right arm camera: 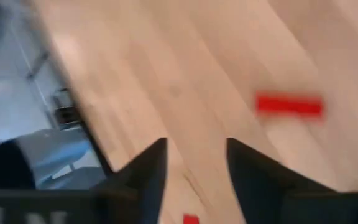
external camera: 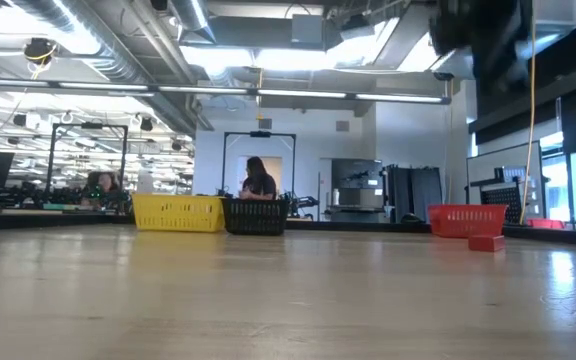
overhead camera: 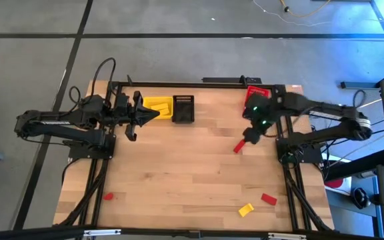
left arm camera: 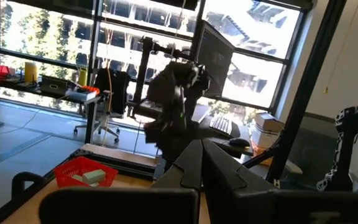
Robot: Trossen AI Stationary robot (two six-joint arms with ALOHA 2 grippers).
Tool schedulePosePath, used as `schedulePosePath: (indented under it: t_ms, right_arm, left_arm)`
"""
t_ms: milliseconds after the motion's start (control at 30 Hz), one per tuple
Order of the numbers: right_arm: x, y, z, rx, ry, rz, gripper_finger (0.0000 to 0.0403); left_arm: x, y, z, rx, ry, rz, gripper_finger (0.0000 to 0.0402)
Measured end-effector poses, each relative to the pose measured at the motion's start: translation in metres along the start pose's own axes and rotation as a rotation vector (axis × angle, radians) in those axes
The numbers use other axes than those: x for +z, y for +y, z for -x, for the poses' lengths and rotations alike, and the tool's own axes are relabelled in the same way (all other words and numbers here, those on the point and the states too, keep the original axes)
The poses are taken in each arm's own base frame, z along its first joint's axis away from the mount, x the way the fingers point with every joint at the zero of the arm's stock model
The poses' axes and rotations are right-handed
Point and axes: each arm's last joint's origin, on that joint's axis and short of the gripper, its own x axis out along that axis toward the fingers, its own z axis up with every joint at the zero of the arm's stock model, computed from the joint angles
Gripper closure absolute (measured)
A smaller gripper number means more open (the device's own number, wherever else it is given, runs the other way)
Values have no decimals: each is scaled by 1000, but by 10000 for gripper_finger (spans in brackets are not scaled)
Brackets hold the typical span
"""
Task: Sort & place blocks by color
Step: Put the top red block into the black bin
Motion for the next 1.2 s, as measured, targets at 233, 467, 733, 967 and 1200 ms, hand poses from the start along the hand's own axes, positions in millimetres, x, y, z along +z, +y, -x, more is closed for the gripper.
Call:
schedulePosePath:
  t_ms: [233,467,733,967,1200]
  right_arm:
    - [-26,-35,-64,-282,62,-509,156]
    - [-33,-34,-102,-146,-292,-893,154]
    - [-38,-46,-118,-299,-358,-1171,160]
    - [-31,-46,-135,-304,-378,-1271,160]
    - [-26,-49,-154,-328,-383,-1349,160]
  left_arm:
    - [0,0,0,0,1,0,401]
    - [0,0,0,-1,4,-1,401]
    - [0,0,0,-1,5,-1,401]
    - [0,0,0,-1,4,-1,401]
    - [0,0,0,0,5,-1,400]
